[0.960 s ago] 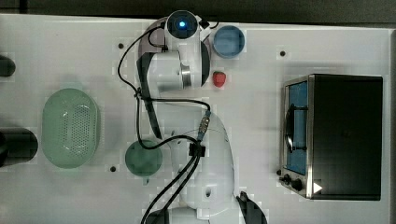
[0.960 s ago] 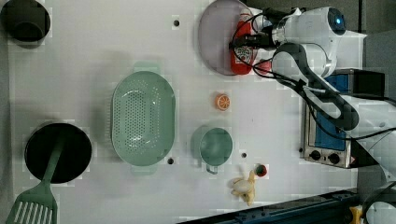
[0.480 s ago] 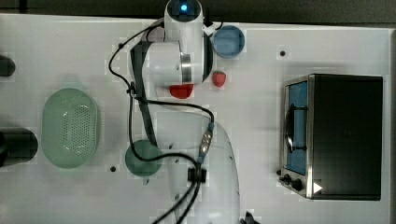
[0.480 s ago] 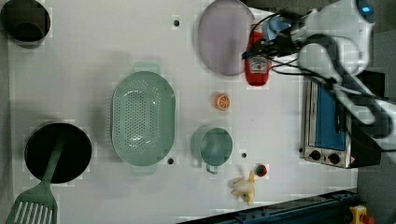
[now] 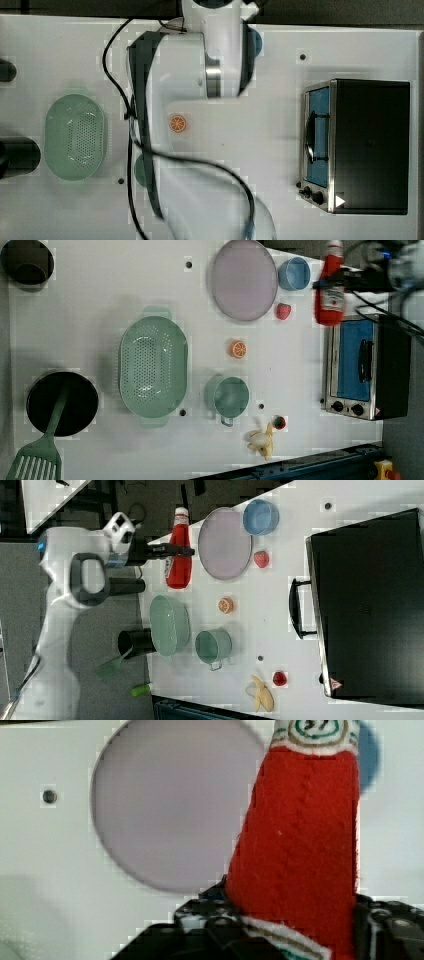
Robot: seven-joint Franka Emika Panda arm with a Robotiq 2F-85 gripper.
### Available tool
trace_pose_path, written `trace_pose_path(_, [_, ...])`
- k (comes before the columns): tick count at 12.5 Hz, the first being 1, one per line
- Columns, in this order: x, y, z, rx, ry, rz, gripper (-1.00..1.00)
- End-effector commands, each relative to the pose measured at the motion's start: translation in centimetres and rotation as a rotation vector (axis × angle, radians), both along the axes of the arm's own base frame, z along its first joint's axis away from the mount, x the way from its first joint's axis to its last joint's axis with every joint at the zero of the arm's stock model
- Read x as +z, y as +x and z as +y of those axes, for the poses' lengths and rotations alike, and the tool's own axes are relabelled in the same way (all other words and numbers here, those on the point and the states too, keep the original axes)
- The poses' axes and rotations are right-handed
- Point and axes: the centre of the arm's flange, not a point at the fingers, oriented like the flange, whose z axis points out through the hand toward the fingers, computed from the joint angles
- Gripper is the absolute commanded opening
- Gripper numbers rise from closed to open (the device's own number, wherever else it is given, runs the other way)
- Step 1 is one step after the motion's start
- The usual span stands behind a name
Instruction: Pick ketchup from plate and place it on table.
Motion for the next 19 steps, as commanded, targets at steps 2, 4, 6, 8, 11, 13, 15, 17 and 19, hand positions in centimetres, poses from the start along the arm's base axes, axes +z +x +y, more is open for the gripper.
trace_pose_path(2, [0.1, -4.8, -4.8, -0.066, -0.017, 0.056, 0.15])
trace_pose_path(4, [-1.6, -7.8, -5.5, -0.08, -0.024, 0.111, 0.15])
trace_pose_path(6, [-4.1, -10.5, -6.2, -0.102, -0.029, 0.16, 0.15])
trace_pose_path(8, [-7.1, -12.2, -6.5, -0.129, -0.029, 0.14, 0.15])
trace_pose_path(11, [-12.4, -14.4, -6.1, -0.144, -0.02, 0.079, 0.15])
trace_pose_path(13, [-16.0, -16.0, -5.8, -0.169, -0.01, 0.063, 0.15])
trace_pose_path(15, [-18.8, -16.8, -5.6, -0.209, 0.0, 0.065, 0.15])
trace_pose_path(17, [-20.7, -17.0, -5.6, -0.226, 0.005, 0.083, 0.23])
trace_pose_path(19, [-21.0, -16.9, -5.5, -0.235, 0.014, 0.075, 0.65])
